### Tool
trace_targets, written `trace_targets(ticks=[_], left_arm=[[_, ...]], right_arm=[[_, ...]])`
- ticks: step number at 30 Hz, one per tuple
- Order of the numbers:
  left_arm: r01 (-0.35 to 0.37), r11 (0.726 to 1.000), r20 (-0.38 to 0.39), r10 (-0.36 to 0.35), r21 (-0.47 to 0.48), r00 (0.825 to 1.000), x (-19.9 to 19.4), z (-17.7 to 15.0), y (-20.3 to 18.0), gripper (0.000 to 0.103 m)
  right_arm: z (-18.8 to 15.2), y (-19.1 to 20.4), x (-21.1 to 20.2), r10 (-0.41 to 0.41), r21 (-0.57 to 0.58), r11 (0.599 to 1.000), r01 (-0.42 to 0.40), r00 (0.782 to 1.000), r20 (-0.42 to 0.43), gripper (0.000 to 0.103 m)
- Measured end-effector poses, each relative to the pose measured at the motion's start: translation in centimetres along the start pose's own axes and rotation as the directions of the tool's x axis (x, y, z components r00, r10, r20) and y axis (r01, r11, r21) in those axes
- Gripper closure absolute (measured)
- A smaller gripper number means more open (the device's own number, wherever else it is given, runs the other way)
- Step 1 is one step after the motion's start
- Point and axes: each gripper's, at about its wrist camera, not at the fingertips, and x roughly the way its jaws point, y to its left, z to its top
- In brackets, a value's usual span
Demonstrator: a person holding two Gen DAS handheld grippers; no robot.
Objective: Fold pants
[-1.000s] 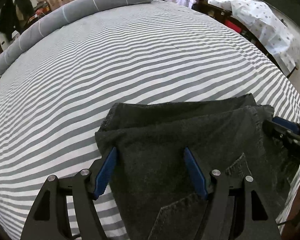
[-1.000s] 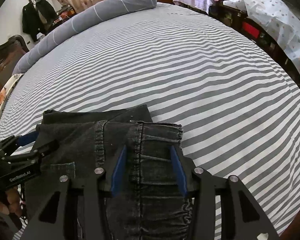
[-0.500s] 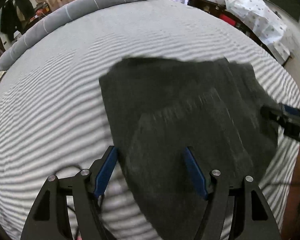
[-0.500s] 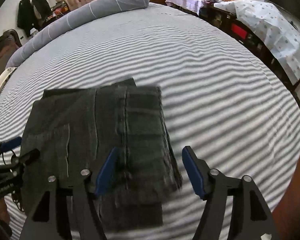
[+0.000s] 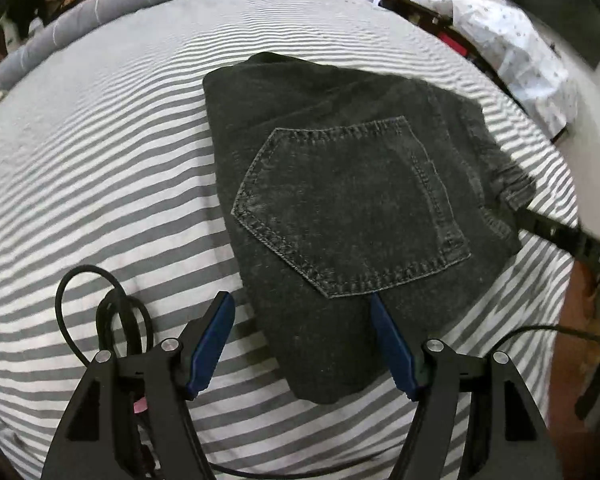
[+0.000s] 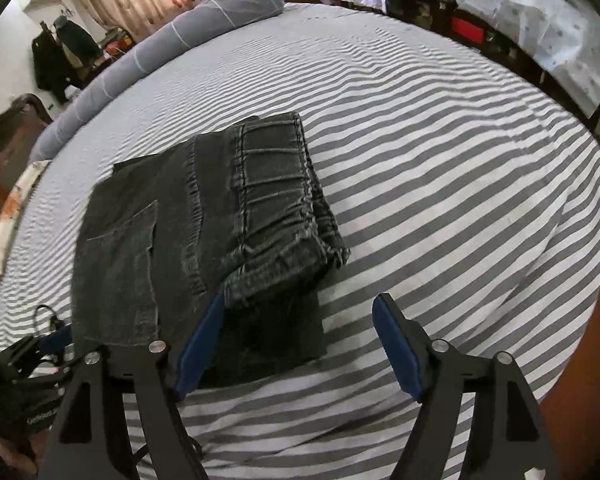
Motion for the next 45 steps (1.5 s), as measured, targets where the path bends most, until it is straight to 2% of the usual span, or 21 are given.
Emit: trace_targets(ticks=[5, 9, 13, 20, 28, 32, 33, 34, 35, 36, 38, 39, 42, 45], left_arm=[[0.099, 0.992, 0.014, -0.098, -0.078, 0.995, -0.6, 0.4, 2.0, 0.032], [0.166, 0.973, 0.028, -0.164, -0.161, 0.986, -0.5, 1.8, 3.6, 0.032], [0.175, 0.961, -0.002, -0.180, -0.215, 0.984, 1.0, 3.0, 4.2, 0.032], [0.152, 0.976, -0.013, -0.156, -0.159, 0.988, 2.4, 4.7, 3.5, 0.032], [0.153, 0.975, 0.010, -0.153, -0.164, 0.988, 3.8, 6.4, 3.5, 0.026], [0.147, 0.973, 0.013, -0.147, -0.178, 0.989, 4.0, 6.6, 3.5, 0.025], [0.132, 0.977, 0.015, -0.131, -0.165, 0.991, 3.9, 6.5, 3.4, 0.031], [0.115, 0.982, 0.017, -0.113, -0.152, 0.993, 3.7, 6.4, 3.2, 0.040], [0.115, 0.983, 0.024, -0.112, -0.141, 0.993, 3.5, 6.4, 3.1, 0.045], [0.118, 0.983, 0.028, -0.116, -0.139, 0.993, 3.3, 6.4, 3.1, 0.053], [0.110, 0.984, 0.033, -0.106, -0.137, 0.994, 2.9, 6.5, 3.2, 0.069], [0.106, 0.985, 0.040, -0.102, -0.136, 0.994, 2.4, 6.5, 3.1, 0.072], [0.102, 0.986, 0.050, -0.096, -0.132, 0.994, 1.8, 6.7, 2.6, 0.081], [0.125, 0.982, 0.066, -0.117, -0.138, 0.991, 0.7, 6.6, 2.6, 0.084]], right_arm=[[-0.5, -1.8, -0.1, 0.138, 0.025, 0.990, -0.137, 0.990, -0.010, 0.029], [-0.2, -2.3, 0.7, 0.254, 0.027, 0.967, -0.254, 0.967, -0.025, 0.029], [0.7, -2.3, 2.4, 0.303, 0.026, 0.953, -0.302, 0.952, -0.052, 0.034], [2.2, -2.4, 4.6, 0.376, 0.045, 0.926, -0.374, 0.926, -0.037, 0.037], [4.7, -2.6, 6.2, 0.453, 0.060, 0.890, -0.451, 0.892, -0.010, 0.037], [5.8, -1.7, 7.1, 0.449, 0.045, 0.893, -0.448, 0.893, -0.012, 0.036], [6.1, -1.5, 7.1, 0.446, 0.046, 0.894, -0.445, 0.895, -0.015, 0.036], [6.1, -1.3, 7.1, 0.439, 0.046, 0.898, -0.438, 0.898, -0.022, 0.042], [6.1, -1.0, 7.0, 0.420, 0.037, 0.907, -0.419, 0.907, -0.036, 0.051], [5.8, -1.0, 6.7, 0.409, 0.034, 0.912, -0.408, 0.911, -0.044, 0.066], [5.5, -0.9, 6.3, 0.425, 0.060, 0.904, -0.423, 0.904, -0.046, 0.075], [5.4, -0.8, 6.2, 0.427, 0.071, 0.903, -0.423, 0.903, -0.046, 0.077], [5.5, 0.8, 5.3, 0.373, 0.058, 0.927, -0.371, 0.927, -0.037, 0.080], [5.8, 1.9, 4.0, 0.361, 0.068, 0.931, -0.359, 0.933, -0.012, 0.081]])
